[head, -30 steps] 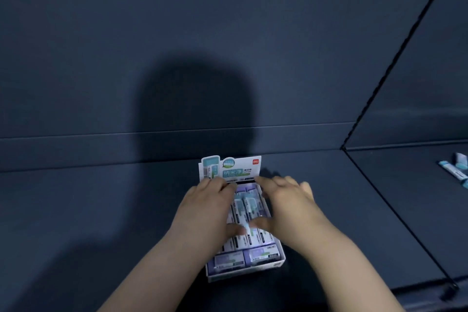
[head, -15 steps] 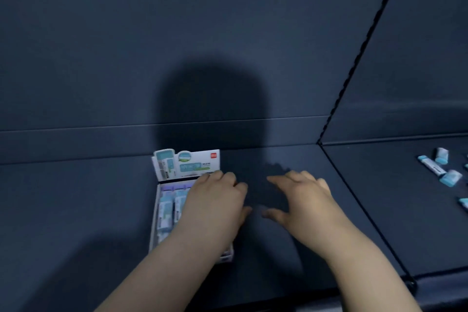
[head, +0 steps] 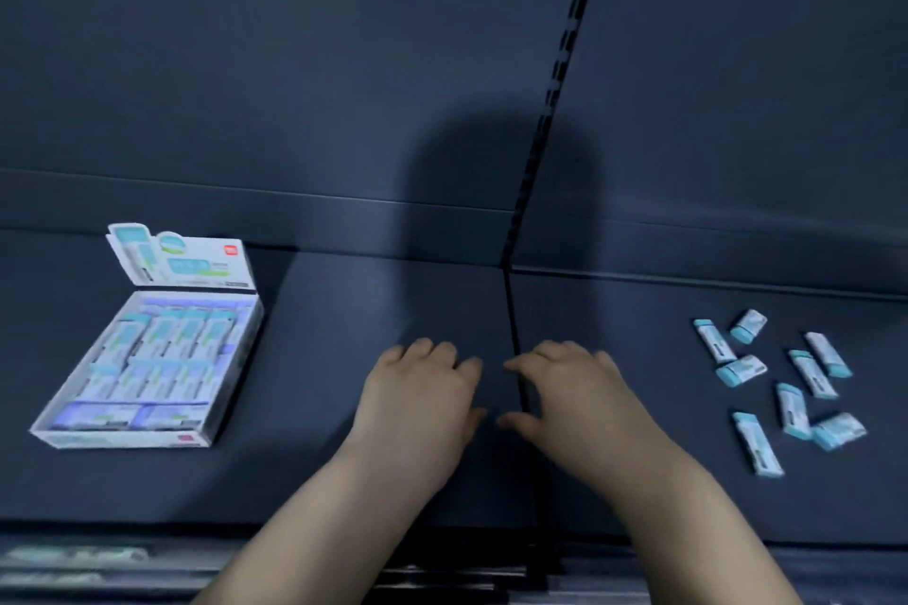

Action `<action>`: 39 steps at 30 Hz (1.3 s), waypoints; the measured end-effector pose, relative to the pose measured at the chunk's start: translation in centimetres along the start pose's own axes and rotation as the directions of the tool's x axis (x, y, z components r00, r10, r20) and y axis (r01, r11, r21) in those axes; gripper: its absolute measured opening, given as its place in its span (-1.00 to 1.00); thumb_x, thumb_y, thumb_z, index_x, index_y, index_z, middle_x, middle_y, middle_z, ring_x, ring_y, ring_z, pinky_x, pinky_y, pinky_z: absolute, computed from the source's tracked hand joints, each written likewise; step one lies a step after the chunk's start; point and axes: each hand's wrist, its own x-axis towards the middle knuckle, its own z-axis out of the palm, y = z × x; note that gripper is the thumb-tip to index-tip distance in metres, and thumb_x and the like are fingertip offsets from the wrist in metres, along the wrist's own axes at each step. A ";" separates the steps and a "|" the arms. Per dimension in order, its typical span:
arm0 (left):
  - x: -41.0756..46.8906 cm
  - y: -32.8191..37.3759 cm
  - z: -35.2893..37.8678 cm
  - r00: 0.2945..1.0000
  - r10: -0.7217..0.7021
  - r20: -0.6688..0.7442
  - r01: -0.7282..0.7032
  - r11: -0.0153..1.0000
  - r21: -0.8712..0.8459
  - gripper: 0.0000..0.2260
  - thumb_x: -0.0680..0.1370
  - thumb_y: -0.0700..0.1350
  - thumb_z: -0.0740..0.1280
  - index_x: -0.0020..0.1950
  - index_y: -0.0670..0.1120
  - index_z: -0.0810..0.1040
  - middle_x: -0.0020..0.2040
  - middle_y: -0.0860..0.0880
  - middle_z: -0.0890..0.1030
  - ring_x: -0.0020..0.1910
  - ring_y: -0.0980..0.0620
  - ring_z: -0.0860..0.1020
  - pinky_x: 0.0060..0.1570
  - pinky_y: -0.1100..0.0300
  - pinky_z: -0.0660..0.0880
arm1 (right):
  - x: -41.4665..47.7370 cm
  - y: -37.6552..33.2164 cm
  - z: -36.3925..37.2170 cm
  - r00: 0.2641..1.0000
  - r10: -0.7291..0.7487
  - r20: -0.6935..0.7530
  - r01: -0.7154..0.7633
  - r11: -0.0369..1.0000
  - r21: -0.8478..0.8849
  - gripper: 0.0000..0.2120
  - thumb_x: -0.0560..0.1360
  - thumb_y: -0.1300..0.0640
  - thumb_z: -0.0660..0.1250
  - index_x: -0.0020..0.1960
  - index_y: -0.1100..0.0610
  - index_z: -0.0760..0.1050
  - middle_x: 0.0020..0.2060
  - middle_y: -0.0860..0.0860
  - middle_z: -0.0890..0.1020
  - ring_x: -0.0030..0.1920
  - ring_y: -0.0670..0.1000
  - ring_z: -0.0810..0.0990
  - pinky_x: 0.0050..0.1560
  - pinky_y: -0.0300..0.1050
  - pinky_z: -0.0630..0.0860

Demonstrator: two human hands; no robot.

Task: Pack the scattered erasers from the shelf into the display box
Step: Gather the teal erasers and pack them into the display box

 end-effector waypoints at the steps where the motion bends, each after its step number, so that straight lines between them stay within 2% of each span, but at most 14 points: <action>1: 0.0 0.6 0.1 1.000 -0.002 0.008 0.002 1.000 0.000 -0.58 0.59 0.13 0.12 0.42 0.02 0.26 0.29 0.01 0.41 0.29 -0.02 0.33 0.25 0.14 0.22 | -0.3 0.5 0.0 1.000 0.001 0.003 -0.001 1.000 0.003 -0.46 0.49 -0.18 0.24 0.42 -0.06 0.24 0.30 -0.08 0.41 0.32 -0.03 0.30 0.29 -0.09 0.21; 10: 0.8 1.6 0.4 0.998 0.064 0.029 -0.064 0.998 -0.001 -0.52 0.61 0.12 0.10 0.49 0.02 0.11 0.34 0.00 0.36 0.33 -0.02 0.29 0.28 0.15 0.20 | -1.4 2.0 0.3 0.997 0.080 -0.012 -0.080 0.996 0.050 -0.48 0.49 -0.19 0.24 0.40 -0.08 0.27 0.28 -0.11 0.42 0.30 -0.05 0.32 0.24 -0.14 0.21; 18: 2.7 1.6 -0.4 0.985 0.167 0.043 -0.166 0.986 -0.037 -0.54 0.61 0.11 0.09 0.49 0.03 0.14 0.34 0.03 0.35 0.31 0.01 0.28 0.27 0.17 0.20 | -1.2 3.4 -0.5 0.981 0.196 -0.006 -0.195 0.977 0.081 -0.48 0.49 -0.19 0.23 0.41 -0.09 0.26 0.31 -0.10 0.39 0.34 -0.04 0.30 0.28 -0.14 0.21; 24: 3.7 5.0 0.0 0.976 0.211 0.056 -0.209 0.977 -0.037 -0.54 0.61 0.11 0.10 0.49 0.04 0.15 0.33 0.04 0.36 0.31 0.03 0.29 0.27 0.18 0.22 | -2.7 6.2 0.1 0.978 0.207 -0.027 -0.204 0.974 0.100 -0.49 0.48 -0.17 0.26 0.38 -0.07 0.30 0.28 -0.08 0.43 0.32 -0.02 0.33 0.27 -0.11 0.27; 31: 7.0 12.5 1.4 0.982 0.176 0.064 -0.175 0.984 -0.018 -0.56 0.61 0.10 0.12 0.46 0.01 0.22 0.33 0.03 0.36 0.33 0.01 0.29 0.29 0.17 0.22 | -4.8 14.2 -0.3 0.984 0.173 -0.047 -0.168 0.981 0.094 -0.49 0.46 -0.16 0.30 0.36 -0.05 0.34 0.25 -0.06 0.45 0.29 -0.02 0.36 0.31 -0.09 0.30; 35: 9.9 18.7 1.6 0.992 0.103 0.072 -0.100 0.994 -0.036 -0.55 0.60 0.11 0.12 0.47 0.02 0.21 0.35 0.01 0.34 0.34 -0.01 0.28 0.30 0.16 0.21 | -5.9 21.6 -2.3 0.988 0.154 -0.024 -0.152 0.985 0.078 -0.51 0.46 -0.15 0.31 0.34 -0.04 0.38 0.24 -0.07 0.46 0.28 -0.02 0.37 0.30 -0.11 0.31; 39: 12.0 23.6 2.3 0.995 0.054 0.088 -0.050 0.998 -0.046 -0.57 0.59 0.11 0.14 0.44 0.03 0.27 0.30 0.00 0.37 0.30 -0.03 0.30 0.27 0.14 0.24 | -7.0 29.2 -3.7 0.980 0.197 0.012 -0.197 0.980 0.019 -0.54 0.44 -0.15 0.34 0.29 -0.05 0.43 0.17 -0.04 0.49 0.22 0.00 0.43 0.23 -0.10 0.38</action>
